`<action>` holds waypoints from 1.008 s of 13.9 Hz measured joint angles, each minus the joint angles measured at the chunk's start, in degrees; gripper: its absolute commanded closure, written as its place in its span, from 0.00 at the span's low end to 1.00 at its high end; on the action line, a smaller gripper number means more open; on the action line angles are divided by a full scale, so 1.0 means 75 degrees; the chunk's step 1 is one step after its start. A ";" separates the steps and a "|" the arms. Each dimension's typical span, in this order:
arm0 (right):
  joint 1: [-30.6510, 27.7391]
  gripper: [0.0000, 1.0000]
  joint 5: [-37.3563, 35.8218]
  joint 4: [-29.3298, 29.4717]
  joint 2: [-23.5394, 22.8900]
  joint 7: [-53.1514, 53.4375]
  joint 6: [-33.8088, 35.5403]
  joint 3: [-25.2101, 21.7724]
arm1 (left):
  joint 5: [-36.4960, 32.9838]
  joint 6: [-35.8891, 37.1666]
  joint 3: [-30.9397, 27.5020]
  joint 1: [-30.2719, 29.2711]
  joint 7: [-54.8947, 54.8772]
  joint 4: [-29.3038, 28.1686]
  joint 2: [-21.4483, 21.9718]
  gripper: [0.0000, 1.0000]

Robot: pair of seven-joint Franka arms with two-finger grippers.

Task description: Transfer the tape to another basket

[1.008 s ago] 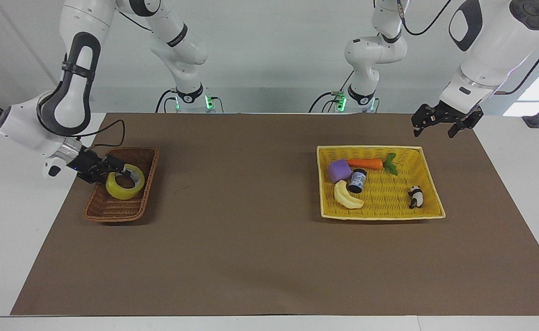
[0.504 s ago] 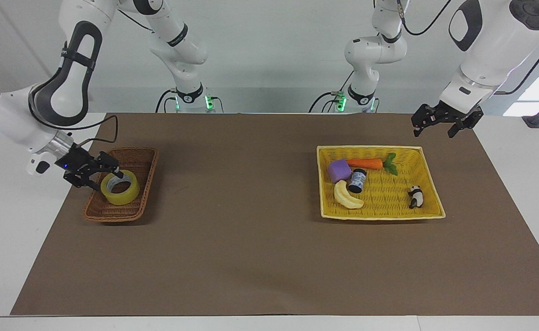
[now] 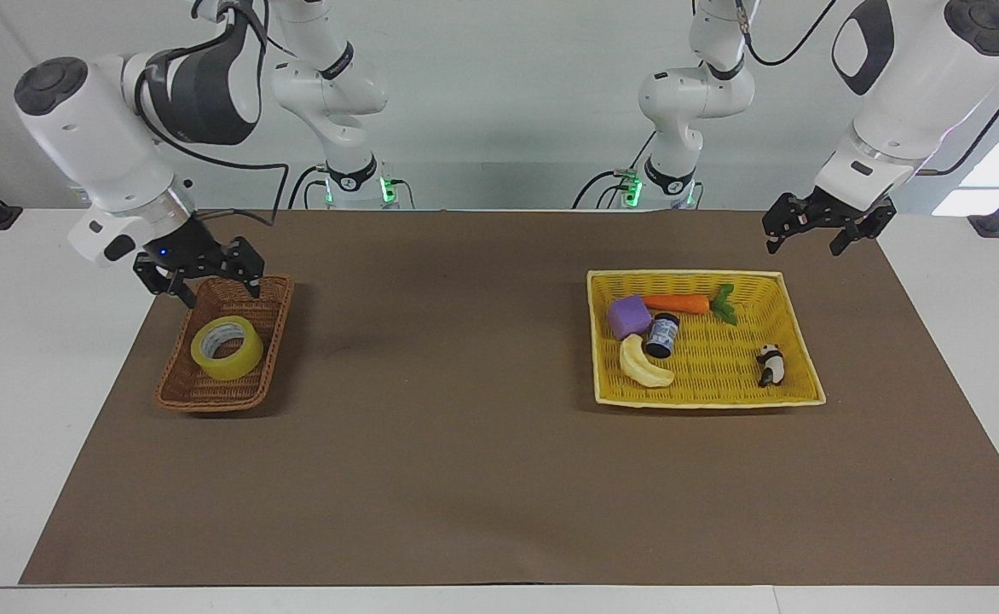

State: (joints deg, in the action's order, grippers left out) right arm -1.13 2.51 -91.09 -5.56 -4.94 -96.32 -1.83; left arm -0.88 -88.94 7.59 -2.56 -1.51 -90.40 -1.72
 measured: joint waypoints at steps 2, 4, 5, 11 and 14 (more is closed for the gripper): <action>0.0058 0.00 -0.0026 0.0052 0.0419 0.0624 0.0627 0.0048 | 0.0000 0.0000 0.0000 0.0000 0.0000 0.0000 0.0000 0.00; 0.0102 0.00 -0.0103 0.0050 0.0846 0.0986 0.1050 0.0052 | 0.0000 0.0000 0.0000 0.0000 0.0000 0.0000 0.0000 0.00; 0.0114 0.00 -0.0146 0.0035 0.1036 0.1090 0.1165 0.0073 | 0.0000 0.0000 0.0000 0.0000 0.0000 0.0000 0.0000 0.00; 0.1173 0.00 -0.0265 -0.0287 0.1671 0.2692 0.1432 0.0186 | 0.0000 0.0000 0.0000 0.0000 0.0000 0.0000 0.0000 0.00; 0.1187 0.00 -0.0290 -0.0115 0.1768 0.2500 0.1488 0.0091 | 0.0000 0.0000 0.0000 0.0000 0.0000 0.0000 0.0000 0.00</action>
State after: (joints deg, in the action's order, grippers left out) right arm 7.78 0.34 -91.95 7.70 13.81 -85.16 -1.15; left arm -0.88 -88.94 7.59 -2.56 -1.51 -90.40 -1.72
